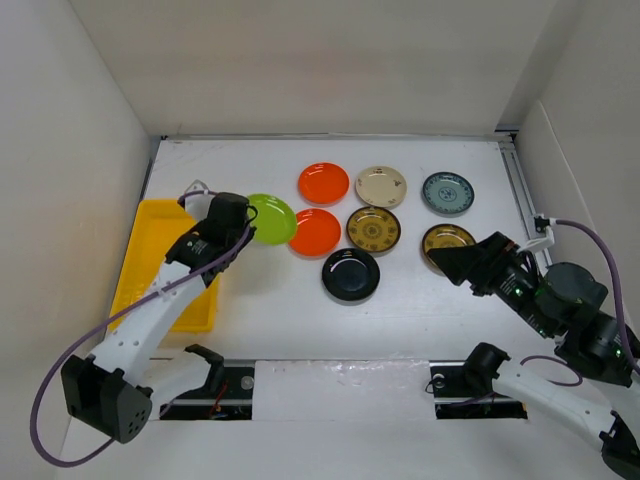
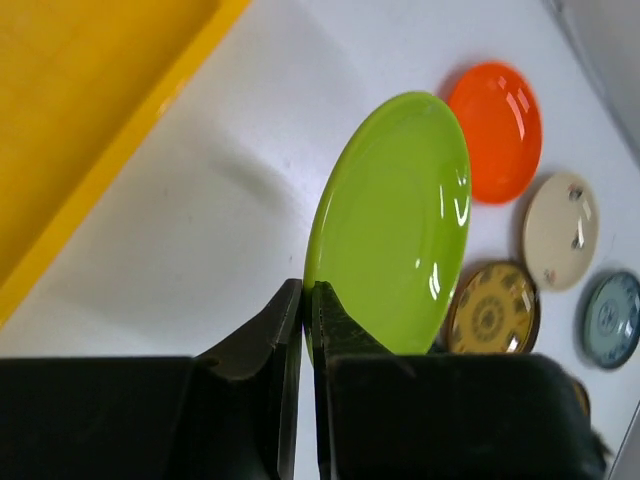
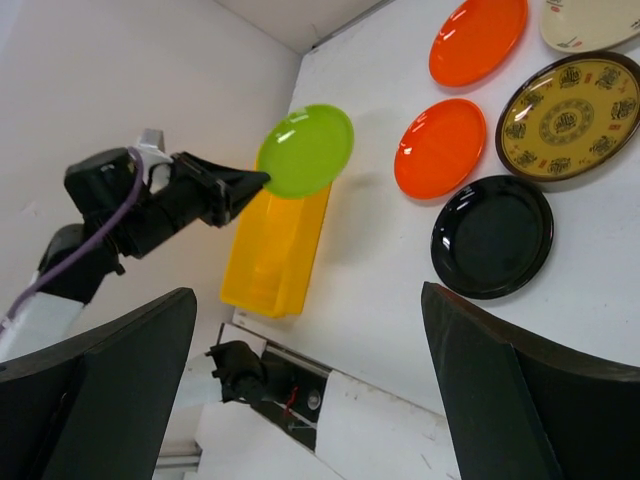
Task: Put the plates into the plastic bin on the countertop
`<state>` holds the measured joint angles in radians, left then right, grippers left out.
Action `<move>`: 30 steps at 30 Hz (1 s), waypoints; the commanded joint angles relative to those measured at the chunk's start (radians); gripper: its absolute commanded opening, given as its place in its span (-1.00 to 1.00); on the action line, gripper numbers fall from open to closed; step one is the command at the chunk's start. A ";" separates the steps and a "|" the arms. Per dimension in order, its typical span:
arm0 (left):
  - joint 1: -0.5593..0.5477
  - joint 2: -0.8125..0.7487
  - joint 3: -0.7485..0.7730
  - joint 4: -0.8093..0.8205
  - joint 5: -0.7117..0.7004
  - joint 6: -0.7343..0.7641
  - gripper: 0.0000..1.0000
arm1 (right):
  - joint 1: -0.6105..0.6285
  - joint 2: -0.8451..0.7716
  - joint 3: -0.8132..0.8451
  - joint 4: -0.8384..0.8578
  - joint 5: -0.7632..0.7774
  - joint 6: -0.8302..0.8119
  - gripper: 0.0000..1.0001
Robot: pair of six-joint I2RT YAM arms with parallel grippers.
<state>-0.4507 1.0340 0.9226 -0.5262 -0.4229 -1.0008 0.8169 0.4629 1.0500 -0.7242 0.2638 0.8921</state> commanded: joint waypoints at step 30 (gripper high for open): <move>0.734 0.334 0.082 0.175 0.234 0.202 -0.12 | 0.001 0.102 0.022 0.141 -0.106 -0.055 1.00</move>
<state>0.2817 1.3800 0.9871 -0.3847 -0.1864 -0.7982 0.8169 0.5697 1.0668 -0.6411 0.1787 0.8520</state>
